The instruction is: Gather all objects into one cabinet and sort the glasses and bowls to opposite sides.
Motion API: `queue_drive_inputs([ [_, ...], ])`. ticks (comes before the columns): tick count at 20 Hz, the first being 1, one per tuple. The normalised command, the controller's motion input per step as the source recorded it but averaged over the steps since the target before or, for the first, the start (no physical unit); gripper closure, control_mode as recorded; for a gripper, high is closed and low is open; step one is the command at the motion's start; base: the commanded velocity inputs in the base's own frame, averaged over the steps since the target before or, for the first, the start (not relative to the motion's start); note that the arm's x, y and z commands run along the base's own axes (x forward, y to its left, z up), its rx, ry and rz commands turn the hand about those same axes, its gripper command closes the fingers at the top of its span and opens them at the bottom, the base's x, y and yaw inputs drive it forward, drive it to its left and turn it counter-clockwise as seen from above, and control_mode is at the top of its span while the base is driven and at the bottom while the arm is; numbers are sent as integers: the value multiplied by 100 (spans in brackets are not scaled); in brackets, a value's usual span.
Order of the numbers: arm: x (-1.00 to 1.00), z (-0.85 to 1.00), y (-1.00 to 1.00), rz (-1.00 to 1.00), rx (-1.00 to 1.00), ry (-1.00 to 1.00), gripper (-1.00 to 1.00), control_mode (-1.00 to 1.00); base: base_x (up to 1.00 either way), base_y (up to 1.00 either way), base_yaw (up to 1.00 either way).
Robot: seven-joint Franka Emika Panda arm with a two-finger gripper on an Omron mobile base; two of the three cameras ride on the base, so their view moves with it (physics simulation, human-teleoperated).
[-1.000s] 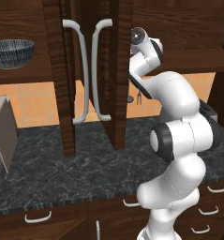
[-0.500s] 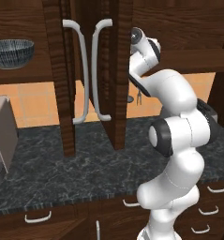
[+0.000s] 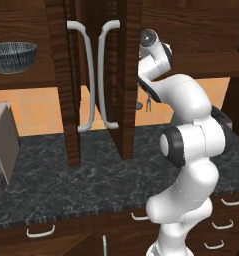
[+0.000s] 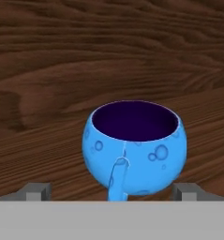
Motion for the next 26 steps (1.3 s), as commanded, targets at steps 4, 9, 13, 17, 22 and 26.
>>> queue_drive_inputs([
  [4, 25, 0, 0, 0, 2, 0, -100, -100, 0, 0, 0],
  [9, 21, 0, 0, 0, 0, 0, -100, -100, 0, 0, 0],
  [13, 12, -7, -1, 0, 5, 0, -100, -100, 0, 0, 0],
  [17, 7, -12, 0, 0, 16, 0, 100, -100, 0, 0, 0],
  [22, 5, -6, 0, 0, 8, 0, 100, -100, 0, 0, 0],
  [26, -2, 0, 0, 0, 0, 0, 100, -100, 0, 0, 0],
])
